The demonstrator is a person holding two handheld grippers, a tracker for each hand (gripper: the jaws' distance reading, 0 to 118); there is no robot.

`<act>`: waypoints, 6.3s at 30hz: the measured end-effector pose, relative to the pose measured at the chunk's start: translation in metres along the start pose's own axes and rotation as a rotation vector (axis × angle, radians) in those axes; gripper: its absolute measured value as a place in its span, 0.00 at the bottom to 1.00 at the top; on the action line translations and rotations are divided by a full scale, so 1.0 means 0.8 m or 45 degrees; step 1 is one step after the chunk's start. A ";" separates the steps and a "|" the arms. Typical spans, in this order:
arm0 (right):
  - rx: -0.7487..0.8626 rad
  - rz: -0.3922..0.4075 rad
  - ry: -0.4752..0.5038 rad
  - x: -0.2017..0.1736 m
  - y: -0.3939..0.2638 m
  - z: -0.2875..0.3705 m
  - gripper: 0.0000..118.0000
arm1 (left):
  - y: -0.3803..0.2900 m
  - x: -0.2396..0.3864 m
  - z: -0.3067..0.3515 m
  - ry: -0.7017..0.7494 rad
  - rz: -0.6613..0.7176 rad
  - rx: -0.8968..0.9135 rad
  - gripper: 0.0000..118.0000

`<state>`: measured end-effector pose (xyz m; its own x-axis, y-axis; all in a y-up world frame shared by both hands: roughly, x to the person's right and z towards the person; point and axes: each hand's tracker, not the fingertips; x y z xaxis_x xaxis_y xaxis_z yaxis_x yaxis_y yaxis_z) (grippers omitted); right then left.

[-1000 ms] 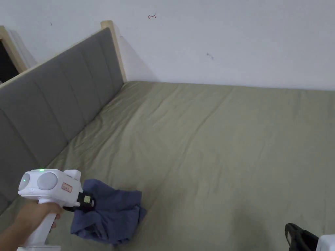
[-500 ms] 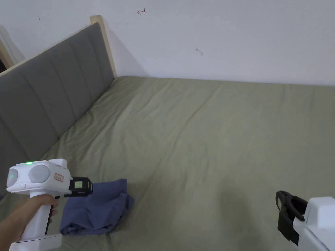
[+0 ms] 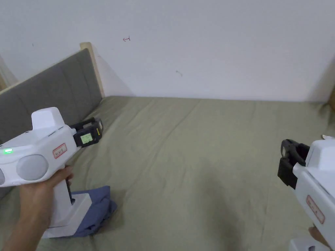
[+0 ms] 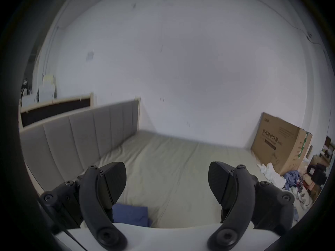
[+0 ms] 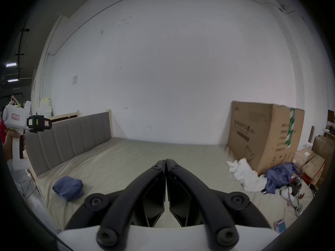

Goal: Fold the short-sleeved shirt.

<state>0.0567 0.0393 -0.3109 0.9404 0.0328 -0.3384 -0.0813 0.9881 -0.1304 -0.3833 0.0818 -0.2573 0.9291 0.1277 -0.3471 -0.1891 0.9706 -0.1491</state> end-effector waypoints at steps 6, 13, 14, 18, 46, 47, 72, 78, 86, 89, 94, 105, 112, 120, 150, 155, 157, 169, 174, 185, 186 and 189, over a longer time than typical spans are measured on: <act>0.120 0.021 -0.102 0.036 0.026 0.039 0.00 | -0.008 0.085 0.041 -0.022 -0.095 0.237 0.82; 0.195 0.051 -0.210 0.063 0.020 0.076 0.00 | -0.047 0.155 0.061 -0.117 -0.122 0.360 0.75; 0.198 0.050 -0.224 0.066 0.018 0.079 0.00 | -0.054 0.165 0.064 -0.139 -0.130 0.366 0.71; 0.190 0.031 -0.245 0.076 0.011 0.090 0.00 | -0.075 0.187 0.073 -0.211 -0.137 0.365 0.40; 0.168 0.028 -0.270 0.069 0.009 0.102 0.00 | -0.108 0.213 0.076 -0.300 -0.256 0.274 0.00; 0.169 0.029 -0.271 0.068 0.009 0.103 0.00 | -0.108 0.213 0.077 -0.301 -0.258 0.273 0.00; 0.170 0.045 -0.272 0.066 0.010 0.100 0.00 | -0.107 0.204 0.071 -0.293 -0.244 0.263 0.00; 0.162 0.046 -0.268 0.068 0.008 0.097 0.00 | -0.109 0.204 0.071 -0.288 -0.245 0.260 0.00; 0.162 0.055 -0.265 0.059 0.011 0.098 0.00 | -0.111 0.202 0.071 -0.284 -0.231 0.258 0.00; 0.162 0.057 -0.265 0.060 0.011 0.098 0.00 | -0.111 0.201 0.071 -0.282 -0.234 0.260 0.00; 0.161 0.058 -0.269 0.058 0.011 0.098 0.01 | -0.112 0.202 0.071 -0.263 -0.234 0.278 0.01; 0.148 0.052 -0.278 0.055 0.006 0.090 0.95 | -0.116 0.204 0.069 -0.211 -0.229 0.313 1.00; 0.163 0.038 -0.288 0.054 0.006 0.091 1.00 | -0.115 0.205 0.068 -0.207 -0.232 0.322 1.00; 0.179 0.047 -0.302 0.052 0.006 0.092 1.00 | -0.116 0.203 0.068 -0.201 -0.226 0.315 1.00; 0.174 0.060 -0.313 0.049 0.008 0.091 1.00 | -0.116 0.196 0.068 -0.182 -0.213 0.324 1.00; 0.171 0.057 -0.309 0.052 0.006 0.090 1.00 | -0.116 0.195 0.068 -0.179 -0.211 0.324 1.00; 0.172 0.056 -0.307 0.052 0.006 0.090 1.00 | -0.116 0.194 0.068 -0.181 -0.211 0.324 1.00; 0.159 0.059 -0.301 0.053 0.003 0.088 1.00 | -0.117 0.194 0.069 -0.182 -0.210 0.319 1.00; 0.111 0.048 -0.317 0.053 0.004 0.084 1.00 | -0.116 0.193 0.070 -0.184 -0.203 0.320 1.00; -0.456 -0.358 -0.510 0.065 0.022 0.058 1.00 | -0.113 0.190 0.070 -0.193 -0.167 0.310 1.00; -0.501 -0.389 -0.501 0.068 0.023 0.055 1.00 | -0.113 0.190 0.071 -0.194 -0.163 0.311 1.00; -0.532 -0.457 -0.438 0.066 0.026 0.058 1.00 | -0.113 0.189 0.070 -0.195 -0.160 0.310 1.00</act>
<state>0.1196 0.0689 -0.2880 0.9794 -0.1740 0.1025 0.2014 0.8072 -0.5549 -0.2075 0.0246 -0.2443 0.9809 0.0145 -0.1939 -0.0048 0.9987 0.0505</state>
